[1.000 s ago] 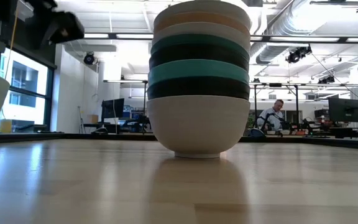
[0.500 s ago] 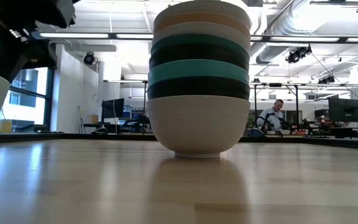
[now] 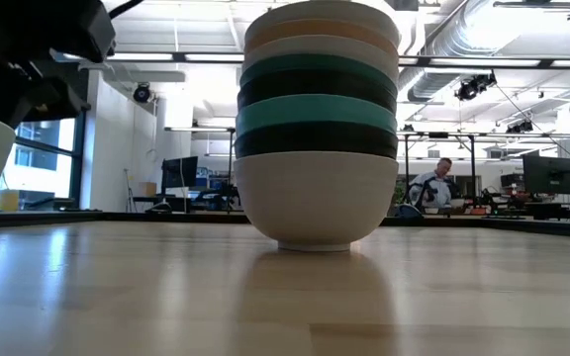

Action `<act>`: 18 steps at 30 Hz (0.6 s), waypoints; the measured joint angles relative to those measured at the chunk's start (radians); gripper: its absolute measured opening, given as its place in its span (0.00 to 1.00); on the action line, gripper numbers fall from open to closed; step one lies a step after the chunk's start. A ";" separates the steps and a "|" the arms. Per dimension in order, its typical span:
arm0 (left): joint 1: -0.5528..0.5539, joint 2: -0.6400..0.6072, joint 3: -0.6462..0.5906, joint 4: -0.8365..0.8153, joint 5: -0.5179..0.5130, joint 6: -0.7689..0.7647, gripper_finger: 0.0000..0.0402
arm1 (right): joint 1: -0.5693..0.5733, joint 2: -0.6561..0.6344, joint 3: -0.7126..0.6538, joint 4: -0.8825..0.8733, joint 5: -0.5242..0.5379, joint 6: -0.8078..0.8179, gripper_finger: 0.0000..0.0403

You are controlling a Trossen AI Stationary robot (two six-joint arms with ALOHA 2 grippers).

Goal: Nest bowls inside each other
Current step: Stack the light blue bowl on top of the white bowl

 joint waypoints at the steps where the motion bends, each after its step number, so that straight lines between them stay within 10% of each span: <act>1: 0.000 0.006 0.000 -0.001 0.002 0.001 0.31 | 0.000 0.000 0.000 0.000 0.000 -0.005 0.40; 11: 0.000 0.108 0.000 0.033 0.068 0.021 0.28 | 0.000 -0.014 0.000 -0.016 0.000 -0.001 0.40; 18: 0.004 0.113 0.000 0.035 0.117 0.036 0.03 | 0.000 -0.022 0.000 -0.016 0.000 0.001 0.40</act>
